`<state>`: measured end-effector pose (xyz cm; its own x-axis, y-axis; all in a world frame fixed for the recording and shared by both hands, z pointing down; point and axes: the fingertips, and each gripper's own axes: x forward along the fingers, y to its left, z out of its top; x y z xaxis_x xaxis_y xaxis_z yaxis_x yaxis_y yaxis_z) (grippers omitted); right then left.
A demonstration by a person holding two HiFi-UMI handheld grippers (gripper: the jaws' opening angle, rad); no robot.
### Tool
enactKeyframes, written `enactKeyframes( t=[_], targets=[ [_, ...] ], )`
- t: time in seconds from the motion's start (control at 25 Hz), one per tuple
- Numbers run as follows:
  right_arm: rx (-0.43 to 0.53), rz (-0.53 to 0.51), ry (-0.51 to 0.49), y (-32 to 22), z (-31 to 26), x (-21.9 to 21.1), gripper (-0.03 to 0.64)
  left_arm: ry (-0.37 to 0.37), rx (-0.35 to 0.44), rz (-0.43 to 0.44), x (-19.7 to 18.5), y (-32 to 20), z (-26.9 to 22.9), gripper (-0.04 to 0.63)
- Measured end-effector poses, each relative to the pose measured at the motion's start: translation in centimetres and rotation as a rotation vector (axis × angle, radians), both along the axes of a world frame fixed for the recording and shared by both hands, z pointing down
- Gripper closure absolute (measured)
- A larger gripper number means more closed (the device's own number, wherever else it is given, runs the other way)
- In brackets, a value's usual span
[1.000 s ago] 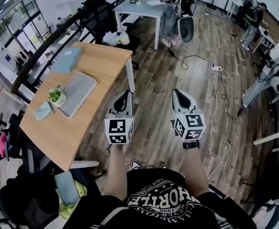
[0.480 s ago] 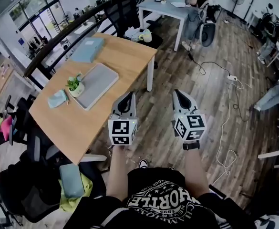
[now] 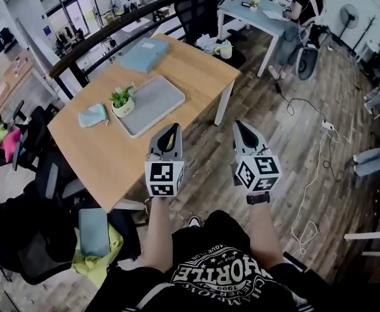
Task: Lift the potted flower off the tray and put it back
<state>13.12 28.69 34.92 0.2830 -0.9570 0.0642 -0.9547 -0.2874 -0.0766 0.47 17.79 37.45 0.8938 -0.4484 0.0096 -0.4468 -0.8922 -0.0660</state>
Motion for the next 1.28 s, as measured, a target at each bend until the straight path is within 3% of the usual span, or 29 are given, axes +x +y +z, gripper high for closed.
enactKeyframes(
  t=[0.4, 0.84, 1.28],
  targets=[
    [-0.027, -0.130, -0.037, -7.0, 1.8, -0.3, 0.598, -0.009, -0.034, -0.108, -1.5, -4.6, 1.1, 0.578],
    [-0.008, -0.355, -0.080, -19.2, 1.1, 1.7, 0.598, -0.017, -0.062, -0.290, -0.2, -12.9, 0.3, 0.578],
    [-0.028, -0.585, -0.078, -28.6, 2.0, 0.2, 0.598, -0.016, -0.096, -0.505, -1.8, -19.3, 1.1, 0.578]
  ],
)
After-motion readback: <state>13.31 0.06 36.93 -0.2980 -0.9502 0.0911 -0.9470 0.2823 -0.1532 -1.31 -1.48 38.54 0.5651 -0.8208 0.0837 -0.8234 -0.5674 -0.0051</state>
